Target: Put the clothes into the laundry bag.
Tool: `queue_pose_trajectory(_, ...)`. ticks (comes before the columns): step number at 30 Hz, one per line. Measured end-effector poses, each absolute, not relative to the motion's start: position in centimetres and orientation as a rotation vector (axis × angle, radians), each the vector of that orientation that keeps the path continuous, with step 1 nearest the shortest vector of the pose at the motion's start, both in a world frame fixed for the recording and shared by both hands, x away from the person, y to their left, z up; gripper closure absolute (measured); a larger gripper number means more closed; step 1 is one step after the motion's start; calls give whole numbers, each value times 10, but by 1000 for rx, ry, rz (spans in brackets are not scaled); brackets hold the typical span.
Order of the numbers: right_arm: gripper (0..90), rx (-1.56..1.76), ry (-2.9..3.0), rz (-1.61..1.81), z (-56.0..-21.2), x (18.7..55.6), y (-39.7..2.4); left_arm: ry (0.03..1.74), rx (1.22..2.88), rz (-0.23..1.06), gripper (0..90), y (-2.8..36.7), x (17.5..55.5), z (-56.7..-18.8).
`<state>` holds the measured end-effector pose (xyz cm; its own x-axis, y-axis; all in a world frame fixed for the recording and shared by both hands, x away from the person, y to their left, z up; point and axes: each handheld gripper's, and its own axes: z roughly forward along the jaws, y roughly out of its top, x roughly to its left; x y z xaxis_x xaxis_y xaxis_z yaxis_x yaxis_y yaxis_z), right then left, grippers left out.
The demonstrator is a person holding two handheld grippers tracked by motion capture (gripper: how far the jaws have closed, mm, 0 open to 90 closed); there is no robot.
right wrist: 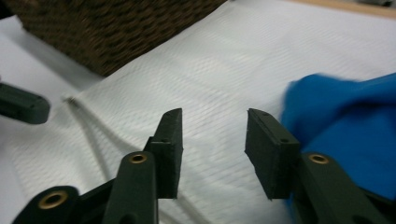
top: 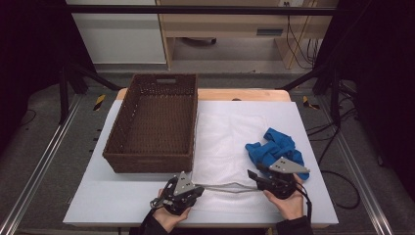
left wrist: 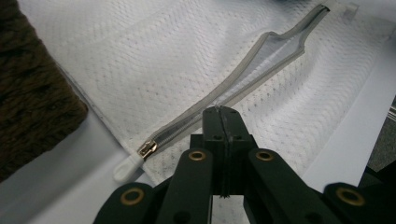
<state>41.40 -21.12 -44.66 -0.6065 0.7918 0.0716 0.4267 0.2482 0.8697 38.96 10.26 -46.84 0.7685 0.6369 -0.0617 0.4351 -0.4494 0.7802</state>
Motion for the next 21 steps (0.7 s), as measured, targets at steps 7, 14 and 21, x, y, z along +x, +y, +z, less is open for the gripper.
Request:
queue_pose_trajectory(7,608,1066,2279,1242,-471,413,-187,778,2139,295,900,95,389,-476)
queue_pose_trajectory(14,589,1031,2338,1186,-481,413,-178,780,2157,307,900,90,392,-482)
queue_pose_trajectory(21,651,1011,2363,1116,-488,415,-176,771,2171,337,900,88,391,-485)
